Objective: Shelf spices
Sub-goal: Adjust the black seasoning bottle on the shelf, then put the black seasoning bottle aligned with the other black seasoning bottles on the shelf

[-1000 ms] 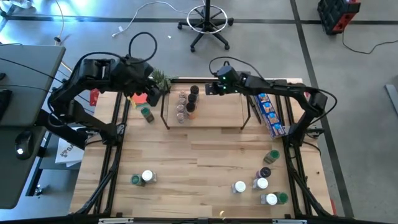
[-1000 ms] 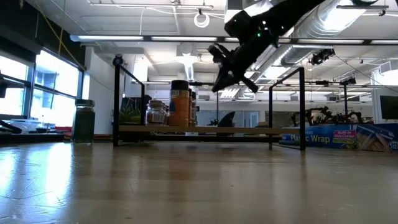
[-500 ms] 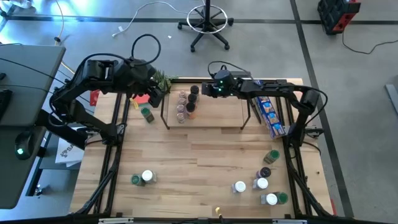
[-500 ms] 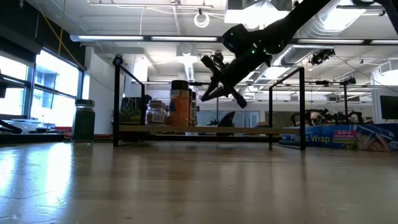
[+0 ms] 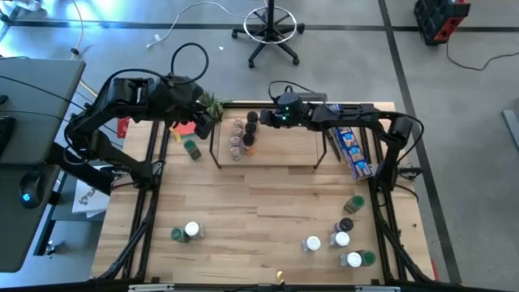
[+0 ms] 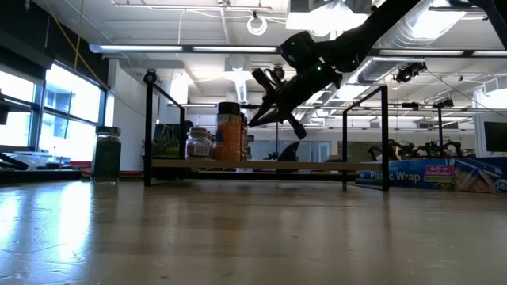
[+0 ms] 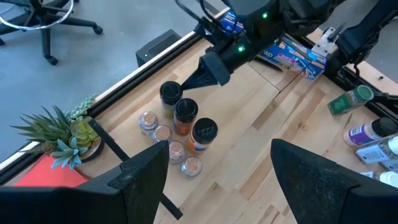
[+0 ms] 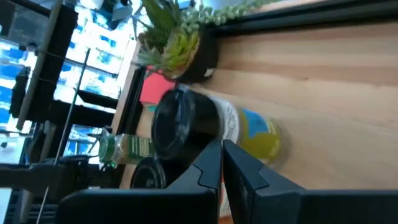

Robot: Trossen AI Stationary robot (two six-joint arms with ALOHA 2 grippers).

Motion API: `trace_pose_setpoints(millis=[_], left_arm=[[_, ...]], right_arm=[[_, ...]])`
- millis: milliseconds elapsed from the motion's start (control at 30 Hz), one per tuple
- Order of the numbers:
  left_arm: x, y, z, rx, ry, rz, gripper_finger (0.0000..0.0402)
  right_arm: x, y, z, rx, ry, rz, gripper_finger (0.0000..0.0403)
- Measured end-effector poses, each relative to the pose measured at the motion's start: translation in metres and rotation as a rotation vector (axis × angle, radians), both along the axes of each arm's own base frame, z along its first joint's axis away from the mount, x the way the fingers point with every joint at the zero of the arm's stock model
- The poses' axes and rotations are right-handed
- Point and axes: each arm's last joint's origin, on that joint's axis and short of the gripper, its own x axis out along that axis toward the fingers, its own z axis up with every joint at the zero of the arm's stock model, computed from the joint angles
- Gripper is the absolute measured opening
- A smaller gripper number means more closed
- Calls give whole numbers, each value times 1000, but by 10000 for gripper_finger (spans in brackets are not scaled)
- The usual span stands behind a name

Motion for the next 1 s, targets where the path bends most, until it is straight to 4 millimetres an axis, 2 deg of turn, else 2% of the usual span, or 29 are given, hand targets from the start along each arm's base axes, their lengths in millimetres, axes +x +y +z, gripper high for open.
trace_pose_setpoints(millis=[300, 500, 600, 767, 900, 1000], left_arm=[[0, 0, 0, -1, 0, 0, 275], [0, -1, 0, -6, 5, -7, 275], [-1, -1, -1, -5, 20, -12, 275], [-3, -1, -3, 0, 53, -27, 275], [-8, -3, -9, -46, 131, -70, 275], [-8, -7, -22, -83, 215, -138, 275]], right_arm=[[1, 2, 2, -9, -6, 6, 9], [-6, 13, 32, -104, -33, 62, 9], [-12, 29, 53, -167, -28, 124, 9], [-23, 68, 85, -299, -2, 243, 9], [-27, 97, 97, -352, 16, 302, 9], [-26, 116, 101, -370, 9, 339, 9]])
